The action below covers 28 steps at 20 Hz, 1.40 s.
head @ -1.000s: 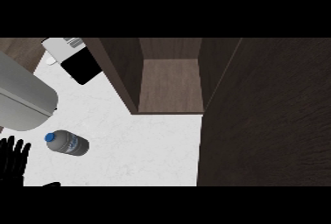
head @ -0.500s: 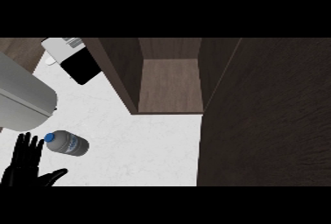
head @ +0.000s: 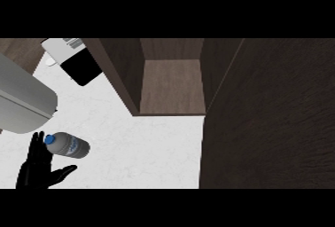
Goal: Pick up the bottled water, place it into the cabinet and close the cabinet
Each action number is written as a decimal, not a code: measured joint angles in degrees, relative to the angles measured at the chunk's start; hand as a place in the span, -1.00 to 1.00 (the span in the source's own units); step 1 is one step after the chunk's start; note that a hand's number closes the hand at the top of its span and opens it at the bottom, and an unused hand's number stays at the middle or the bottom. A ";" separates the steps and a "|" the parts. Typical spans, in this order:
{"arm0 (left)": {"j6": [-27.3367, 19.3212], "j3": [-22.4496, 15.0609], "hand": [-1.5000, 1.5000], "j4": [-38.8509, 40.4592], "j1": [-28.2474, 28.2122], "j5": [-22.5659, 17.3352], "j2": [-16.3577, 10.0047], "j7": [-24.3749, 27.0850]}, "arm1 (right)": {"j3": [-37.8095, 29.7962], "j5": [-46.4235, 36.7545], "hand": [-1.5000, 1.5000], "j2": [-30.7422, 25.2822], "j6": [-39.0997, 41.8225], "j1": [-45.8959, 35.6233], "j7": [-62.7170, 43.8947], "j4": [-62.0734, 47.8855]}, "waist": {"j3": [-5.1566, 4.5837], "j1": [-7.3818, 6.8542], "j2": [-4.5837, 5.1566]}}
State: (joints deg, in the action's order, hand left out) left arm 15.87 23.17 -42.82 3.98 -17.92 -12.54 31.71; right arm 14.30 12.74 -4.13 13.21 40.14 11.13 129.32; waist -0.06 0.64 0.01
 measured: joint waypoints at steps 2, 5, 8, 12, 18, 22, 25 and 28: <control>1.38 0.28 -1.00 4.34 1.94 0.15 -1.05 1.73 | 0.29 -0.27 -1.00 0.08 -0.39 -0.31 -0.29 0.18 | 0.00 0.01 0.02; 2.20 0.46 -1.00 10.29 4.96 0.63 -1.74 4.48 | 0.93 -1.19 -1.00 0.16 -0.73 -0.79 -0.13 -0.26 | 0.00 0.03 0.03; 4.01 0.76 -1.00 15.81 7.41 0.91 -2.56 7.61 | 1.36 -1.46 -1.00 0.24 -0.60 -0.54 1.01 -1.50 | 0.08 0.09 0.01; 6.77 1.22 -1.00 19.74 9.12 0.22 -3.84 8.77 | 2.07 -2.17 -1.00 0.89 -2.14 -2.84 -0.46 -1.85 | 0.11 -0.01 0.01; 8.75 1.43 -1.00 23.83 11.80 -0.20 -3.66 9.85 | 1.61 -1.62 -1.00 0.82 -2.07 -5.07 -0.11 -4.07 | 0.47 -0.03 -0.05; 9.75 1.57 -1.00 24.64 12.66 -0.86 -3.26 9.58 | 1.74 -0.63 -1.00 0.33 -1.95 -4.31 -0.94 -2.93 | 0.60 0.01 -0.14; 10.59 1.62 -1.00 24.77 13.24 -1.35 -2.82 9.47 | 0.45 0.46 -1.00 -0.12 -1.21 -4.30 0.08 -4.27 | 0.63 0.02 -0.15; 11.41 1.05 -1.00 24.95 14.13 -1.07 -2.77 9.06 | 1.55 -0.31 -1.00 0.14 -1.70 -4.26 -0.41 -4.02 | 0.58 0.07 -0.12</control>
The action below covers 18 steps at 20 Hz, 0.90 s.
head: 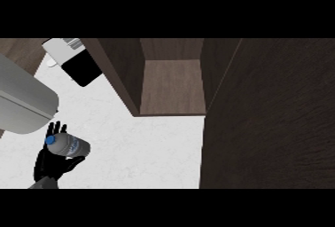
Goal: Pick up the bottled water, place it into the cabinet and close the cabinet
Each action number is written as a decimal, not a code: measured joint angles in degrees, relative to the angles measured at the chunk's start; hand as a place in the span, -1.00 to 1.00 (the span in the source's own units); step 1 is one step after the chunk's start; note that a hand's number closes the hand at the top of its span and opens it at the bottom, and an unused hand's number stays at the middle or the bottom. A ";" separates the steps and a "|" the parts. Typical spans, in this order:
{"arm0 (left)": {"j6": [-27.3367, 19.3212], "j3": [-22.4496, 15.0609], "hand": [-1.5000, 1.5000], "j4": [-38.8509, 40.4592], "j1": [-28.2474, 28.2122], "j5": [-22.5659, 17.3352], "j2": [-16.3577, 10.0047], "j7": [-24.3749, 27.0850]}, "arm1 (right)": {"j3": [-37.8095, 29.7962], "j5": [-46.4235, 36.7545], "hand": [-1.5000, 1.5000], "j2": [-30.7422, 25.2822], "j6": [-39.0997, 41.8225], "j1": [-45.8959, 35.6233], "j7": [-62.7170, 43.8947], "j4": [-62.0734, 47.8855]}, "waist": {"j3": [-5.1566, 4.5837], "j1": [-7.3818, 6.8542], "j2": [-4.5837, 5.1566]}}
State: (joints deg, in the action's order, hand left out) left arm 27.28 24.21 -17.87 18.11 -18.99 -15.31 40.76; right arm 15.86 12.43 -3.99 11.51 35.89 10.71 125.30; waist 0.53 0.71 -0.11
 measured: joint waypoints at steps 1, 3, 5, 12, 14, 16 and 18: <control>0.18 -0.29 -1.00 0.08 0.12 0.29 0.01 0.24 | -0.49 0.42 -1.00 0.14 -0.16 -1.02 -0.29 -0.73 | 0.01 -0.04 0.04; -0.20 -0.61 1.00 -0.01 0.18 0.71 -0.03 1.24 | -0.49 0.35 -1.00 0.29 -0.52 -1.93 -0.82 -1.12 | 0.20 -0.14 -0.01; 0.00 -1.39 1.00 0.40 0.93 1.24 0.77 0.68 | 0.60 -0.51 -1.00 0.54 -0.52 -0.99 0.04 -1.19 | -0.09 0.10 0.07; 0.65 -2.58 1.00 0.31 2.02 1.32 2.44 -0.05 | 1.35 -1.35 -1.00 0.03 -0.49 0.90 2.13 -1.18 | -0.33 0.05 0.07; 0.19 -2.86 1.00 0.26 2.26 1.45 2.73 0.44 | 0.78 -0.82 -1.00 -0.47 0.02 1.11 2.99 -1.74 | -0.41 0.06 0.12; 0.42 -3.32 1.00 0.63 2.69 1.79 2.61 0.45 | 0.57 -0.58 -1.00 -0.87 0.15 1.10 2.98 -1.74 | -0.49 0.12 0.18; 0.77 -4.28 1.00 -0.49 2.40 2.16 3.27 0.03 | 0.10 -0.05 -1.00 -1.20 0.44 1.06 3.23 -1.92 | -0.49 -0.04 0.12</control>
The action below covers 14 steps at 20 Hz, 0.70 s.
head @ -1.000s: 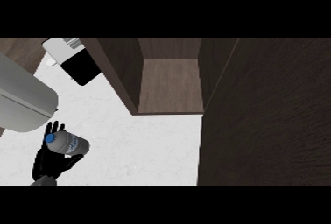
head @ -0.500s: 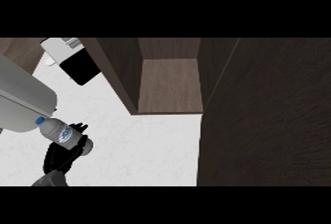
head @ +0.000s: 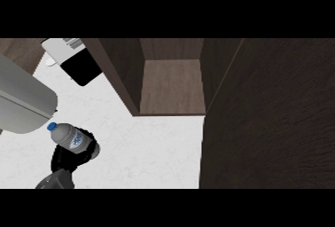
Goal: Pick up the bottled water, place it into the cabinet and close the cabinet
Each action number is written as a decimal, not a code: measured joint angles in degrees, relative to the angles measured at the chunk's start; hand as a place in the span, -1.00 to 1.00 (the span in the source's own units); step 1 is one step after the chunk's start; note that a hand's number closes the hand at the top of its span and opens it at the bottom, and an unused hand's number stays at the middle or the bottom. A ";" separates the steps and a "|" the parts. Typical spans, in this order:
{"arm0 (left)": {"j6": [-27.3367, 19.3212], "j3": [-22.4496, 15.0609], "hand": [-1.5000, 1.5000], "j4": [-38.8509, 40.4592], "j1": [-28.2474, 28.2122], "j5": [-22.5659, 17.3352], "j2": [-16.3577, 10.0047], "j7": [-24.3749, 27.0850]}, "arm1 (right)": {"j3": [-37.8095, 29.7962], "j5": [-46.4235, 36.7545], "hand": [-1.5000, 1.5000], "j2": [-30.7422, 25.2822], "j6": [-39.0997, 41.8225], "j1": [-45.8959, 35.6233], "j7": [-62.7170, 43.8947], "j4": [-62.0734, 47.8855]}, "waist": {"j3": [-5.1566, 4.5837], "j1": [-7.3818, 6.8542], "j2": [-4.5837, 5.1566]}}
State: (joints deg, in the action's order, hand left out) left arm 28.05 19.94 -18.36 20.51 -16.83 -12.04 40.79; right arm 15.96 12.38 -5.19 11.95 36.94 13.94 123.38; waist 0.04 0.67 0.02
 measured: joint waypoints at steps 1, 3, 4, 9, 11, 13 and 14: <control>0.57 -0.43 1.00 -0.32 0.01 0.15 0.00 -0.52 | 0.27 -0.20 -1.00 0.23 -0.37 -0.52 -0.44 -0.19 | -0.02 -0.06 0.01; 1.09 -1.25 1.00 -0.85 -0.29 0.53 0.43 -0.69 | -0.02 -0.02 -1.00 0.04 -0.50 -0.48 -0.47 0.02 | -0.03 -0.09 0.00; 1.31 -1.51 1.00 -0.80 -0.10 0.72 0.45 -0.59 | 0.27 -0.25 -1.00 0.16 -0.70 -0.55 -0.49 0.17 | -0.05 -0.03 0.03; 1.99 -2.22 1.00 -2.43 -0.53 0.21 1.46 -1.18 | 0.48 0.07 -1.00 0.38 -1.67 -1.54 -1.95 0.34 | -0.08 -0.17 0.02; 2.78 -1.51 1.00 -2.51 -0.01 -0.99 1.08 -2.14 | 0.56 0.19 -1.00 0.09 -1.85 -1.08 -2.47 1.27 | -0.09 -0.12 0.02; 3.44 -1.44 1.00 -3.17 -0.28 -1.69 1.15 -2.98 | 0.97 -0.03 -1.00 -0.06 -1.92 -0.24 -2.20 1.91 | -0.08 -0.14 -0.01; 3.92 -1.36 1.00 -3.94 -0.36 -2.32 1.07 -4.06 | 1.13 -0.28 -1.00 -0.07 -1.85 -0.10 -1.71 1.60 | -0.07 -0.20 -0.05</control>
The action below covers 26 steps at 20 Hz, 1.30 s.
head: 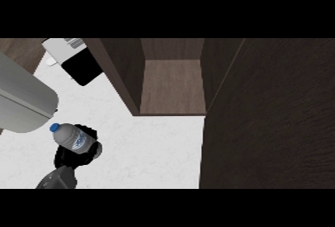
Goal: Pick up the bottled water, place it into the cabinet and close the cabinet
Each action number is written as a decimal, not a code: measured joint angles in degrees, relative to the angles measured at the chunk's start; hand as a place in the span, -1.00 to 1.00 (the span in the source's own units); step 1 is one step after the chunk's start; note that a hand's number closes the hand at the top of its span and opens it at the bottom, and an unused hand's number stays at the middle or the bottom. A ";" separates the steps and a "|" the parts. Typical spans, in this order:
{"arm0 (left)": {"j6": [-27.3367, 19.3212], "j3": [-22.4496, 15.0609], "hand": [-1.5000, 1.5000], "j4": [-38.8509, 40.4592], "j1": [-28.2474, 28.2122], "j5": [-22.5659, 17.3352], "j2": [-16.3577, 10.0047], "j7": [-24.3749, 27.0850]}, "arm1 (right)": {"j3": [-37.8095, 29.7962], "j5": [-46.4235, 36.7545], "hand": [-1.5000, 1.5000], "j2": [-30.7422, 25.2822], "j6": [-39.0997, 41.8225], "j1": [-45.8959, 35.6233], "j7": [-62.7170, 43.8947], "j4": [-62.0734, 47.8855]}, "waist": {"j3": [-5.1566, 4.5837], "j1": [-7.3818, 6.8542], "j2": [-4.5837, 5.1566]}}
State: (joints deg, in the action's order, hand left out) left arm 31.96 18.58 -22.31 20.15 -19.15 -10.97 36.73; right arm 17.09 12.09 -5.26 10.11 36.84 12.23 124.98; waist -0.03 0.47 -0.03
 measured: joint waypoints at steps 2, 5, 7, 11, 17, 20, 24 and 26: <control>0.52 -0.43 1.00 -1.58 -0.64 -0.56 0.62 -1.22 | -0.23 -0.11 -1.00 0.12 -0.08 -1.02 0.39 -1.15 | 0.02 -0.14 -0.03; 0.62 -1.20 1.00 -6.18 -2.58 -1.94 2.11 -3.55 | -0.42 0.36 -1.00 0.03 0.00 -1.68 0.36 -1.88 | 0.05 -0.40 -0.11; 0.33 -1.71 1.00 -9.89 -3.71 -3.06 3.02 -5.55 | -0.79 0.97 -1.00 -0.08 -0.33 -2.35 -0.67 -1.48 | 0.06 -0.51 -0.13; -2.72 -3.95 1.00 -20.24 -6.40 -4.71 5.88 -11.42 | 0.01 0.19 -1.00 -0.32 0.04 -0.95 0.89 -2.00 | 0.11 -0.69 -0.26; -9.11 -8.75 1.00 -35.41 -9.42 -6.08 9.09 -18.99 | 0.68 0.59 -1.00 0.08 -0.90 -2.70 -1.02 -1.36 | 0.09 -0.63 -0.21; -13.66 -12.33 1.00 -41.76 -10.06 -6.61 10.05 -21.31 | 1.68 -0.14 -1.00 0.56 -1.42 -3.07 -0.81 -1.98 | 0.07 -0.54 -0.18; -21.27 -17.71 1.00 -47.01 -8.26 -7.57 10.61 -23.56 | 1.60 0.82 -1.00 0.36 -1.65 -4.27 -2.04 -1.80 | 0.06 -0.33 -0.12; -25.08 -20.68 1.00 -50.21 -8.18 -7.63 10.74 -24.39 | 1.82 0.68 -1.00 0.23 -1.65 -4.29 -1.85 -2.21 | 0.05 -0.29 -0.12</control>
State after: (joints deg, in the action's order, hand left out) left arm 6.89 -2.11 -72.51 11.97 -26.79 -0.22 12.34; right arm 18.91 12.77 -5.03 8.45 32.55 10.38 122.77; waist 0.02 0.18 -0.15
